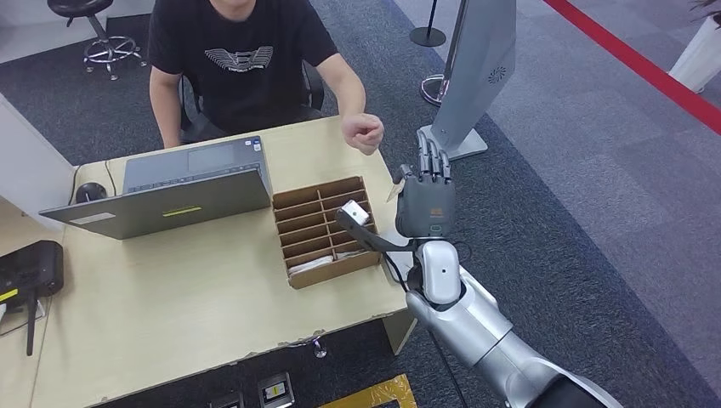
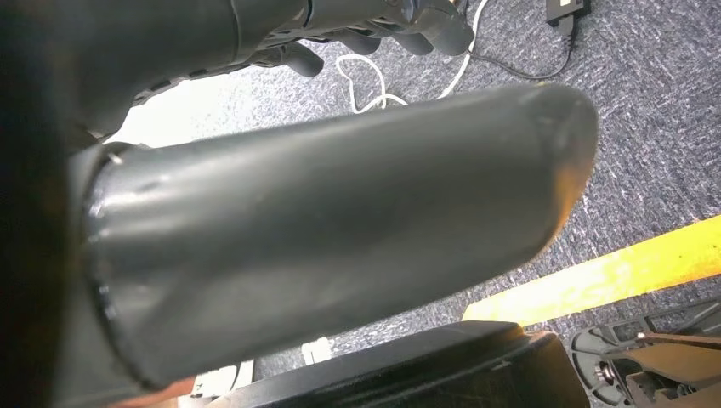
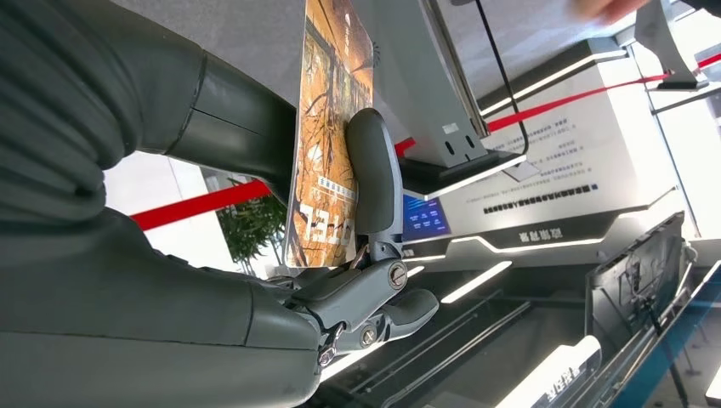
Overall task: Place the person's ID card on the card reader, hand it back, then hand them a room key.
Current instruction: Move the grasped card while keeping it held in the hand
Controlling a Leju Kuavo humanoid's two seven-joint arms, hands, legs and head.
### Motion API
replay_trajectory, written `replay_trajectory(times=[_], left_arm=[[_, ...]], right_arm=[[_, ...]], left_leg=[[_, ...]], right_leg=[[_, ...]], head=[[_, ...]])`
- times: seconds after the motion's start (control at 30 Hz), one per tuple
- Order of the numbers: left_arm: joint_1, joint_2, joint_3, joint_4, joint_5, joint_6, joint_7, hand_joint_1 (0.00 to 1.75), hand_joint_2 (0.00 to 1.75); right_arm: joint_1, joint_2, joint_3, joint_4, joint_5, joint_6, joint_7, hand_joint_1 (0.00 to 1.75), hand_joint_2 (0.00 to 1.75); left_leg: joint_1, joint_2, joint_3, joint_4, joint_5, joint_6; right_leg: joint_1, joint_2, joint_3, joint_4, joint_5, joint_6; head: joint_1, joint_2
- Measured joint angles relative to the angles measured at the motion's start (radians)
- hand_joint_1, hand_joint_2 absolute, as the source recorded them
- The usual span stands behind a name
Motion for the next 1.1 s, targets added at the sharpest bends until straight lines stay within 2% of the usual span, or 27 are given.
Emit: replay_trajectory(times=[0.17,0.3,0.5,0.87,1.1], left_arm=[[0.000,0.000,-0.002,0.000,0.001,0.001,0.000,0.00,0.00],[0.002,0.002,-0.013,-0.003,0.011,0.009,0.003,0.00,0.00],[0.006,0.002,-0.013,-0.003,0.026,0.021,0.000,0.00,0.00],[0.018,0.002,-0.013,-0.003,0.082,0.042,-0.015,0.00,0.00],[0.018,0.003,-0.012,-0.003,0.073,0.041,-0.015,0.00,0.00]], right_arm=[[0.008,0.002,-0.006,-0.004,0.005,0.000,-0.004,1.75,1.75],[0.058,0.021,-0.064,-0.013,0.021,0.000,-0.069,1.75,1.75],[0.074,0.022,-0.070,0.004,0.013,0.000,-0.045,1.75,1.75],[0.066,0.032,-0.058,0.079,-0.045,0.001,-0.101,1.75,1.75],[0.063,0.037,-0.058,0.129,-0.061,0.003,-0.090,1.75,1.75]], left_leg=[[0.000,0.000,0.000,0.000,0.000,0.000],[0.000,0.000,0.000,0.000,0.000,0.000],[0.000,0.000,0.000,0.000,0.000,0.000],[0.000,0.000,-0.001,0.000,0.000,0.000],[0.000,0.000,-0.001,0.000,0.000,0.000]], right_leg=[[0.000,0.000,0.000,0.000,0.000,0.000],[0.000,0.000,0.000,0.000,0.000,0.000],[0.000,0.000,0.000,0.000,0.000,0.000],[0.000,0.000,0.000,0.000,0.000,0.000],[0.000,0.000,0.000,0.000,0.000,0.000]], head=[[0.000,0.000],[0.000,0.000],[0.000,0.000],[0.000,0.000],[0.000,0.000]])
